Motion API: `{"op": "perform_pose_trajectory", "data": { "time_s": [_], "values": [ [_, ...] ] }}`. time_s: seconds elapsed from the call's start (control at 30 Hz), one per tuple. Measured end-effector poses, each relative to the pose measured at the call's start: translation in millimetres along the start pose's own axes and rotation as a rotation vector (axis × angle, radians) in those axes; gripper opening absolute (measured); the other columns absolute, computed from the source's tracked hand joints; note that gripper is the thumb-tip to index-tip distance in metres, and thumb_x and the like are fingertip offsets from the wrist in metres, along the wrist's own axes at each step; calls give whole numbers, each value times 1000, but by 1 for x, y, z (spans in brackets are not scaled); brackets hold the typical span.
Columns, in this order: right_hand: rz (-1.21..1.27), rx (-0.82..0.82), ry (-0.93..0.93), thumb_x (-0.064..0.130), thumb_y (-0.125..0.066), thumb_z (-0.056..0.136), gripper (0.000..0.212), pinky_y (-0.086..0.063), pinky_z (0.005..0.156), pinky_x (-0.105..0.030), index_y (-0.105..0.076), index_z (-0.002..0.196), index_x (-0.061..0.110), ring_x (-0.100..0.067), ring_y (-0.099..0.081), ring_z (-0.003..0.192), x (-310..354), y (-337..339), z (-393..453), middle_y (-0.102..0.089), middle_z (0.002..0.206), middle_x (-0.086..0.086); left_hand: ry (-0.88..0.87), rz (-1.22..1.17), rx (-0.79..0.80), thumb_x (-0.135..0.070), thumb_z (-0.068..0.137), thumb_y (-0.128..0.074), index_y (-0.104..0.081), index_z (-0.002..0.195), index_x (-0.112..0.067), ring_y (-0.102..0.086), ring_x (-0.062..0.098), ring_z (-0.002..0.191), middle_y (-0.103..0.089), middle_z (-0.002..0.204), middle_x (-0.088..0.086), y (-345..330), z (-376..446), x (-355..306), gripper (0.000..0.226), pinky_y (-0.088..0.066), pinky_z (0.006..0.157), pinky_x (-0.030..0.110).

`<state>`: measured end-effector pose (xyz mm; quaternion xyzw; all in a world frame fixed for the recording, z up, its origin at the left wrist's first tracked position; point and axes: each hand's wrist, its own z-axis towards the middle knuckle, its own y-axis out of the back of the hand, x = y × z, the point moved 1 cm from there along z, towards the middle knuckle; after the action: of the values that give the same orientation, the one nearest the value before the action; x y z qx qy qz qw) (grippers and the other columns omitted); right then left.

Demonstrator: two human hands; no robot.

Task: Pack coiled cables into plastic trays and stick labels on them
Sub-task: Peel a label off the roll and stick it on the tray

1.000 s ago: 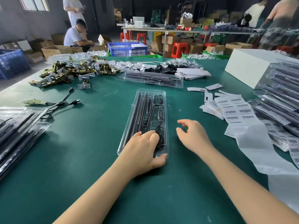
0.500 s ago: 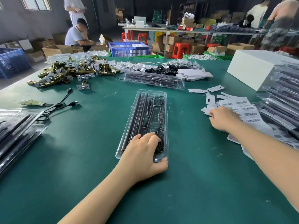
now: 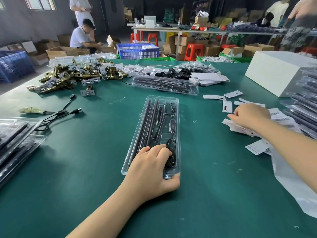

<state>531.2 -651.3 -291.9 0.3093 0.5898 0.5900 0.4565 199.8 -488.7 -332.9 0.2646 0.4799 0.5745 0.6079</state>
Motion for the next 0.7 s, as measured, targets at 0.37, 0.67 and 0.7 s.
{"op": "perform_pose_trajectory", "data": {
  "time_s": [0.37, 0.67, 0.7],
  "values": [
    [89, 161, -59, 39, -29, 101, 33, -35, 103, -40, -59, 115, 34, -31, -47, 122, -31, -21, -4, -58, 132, -6, 25, 11, -8, -52, 65, -56, -65, 86, -13, -63, 19, 75, -67, 91, -2, 1, 1, -3, 45, -38, 84, 20],
    [258, 155, -49, 29, -37, 100, 30, -44, 94, -36, -65, 108, 22, -31, -55, 107, -30, -22, 0, -64, 119, -8, 20, 6, 3, -52, 65, -55, -67, 89, -13, -64, 16, 80, -68, 95, -3, 2, 0, -4, 47, -40, 86, 20],
    [296, 117, -35, 27, -45, 98, 27, -45, 86, -33, -68, 111, 23, -28, -56, 100, -32, -20, 0, -66, 112, -5, 19, 7, 4, -52, 65, -55, -67, 89, -13, -64, 16, 82, -68, 96, -3, 2, 0, -4, 47, -40, 86, 20]
  ]
}}
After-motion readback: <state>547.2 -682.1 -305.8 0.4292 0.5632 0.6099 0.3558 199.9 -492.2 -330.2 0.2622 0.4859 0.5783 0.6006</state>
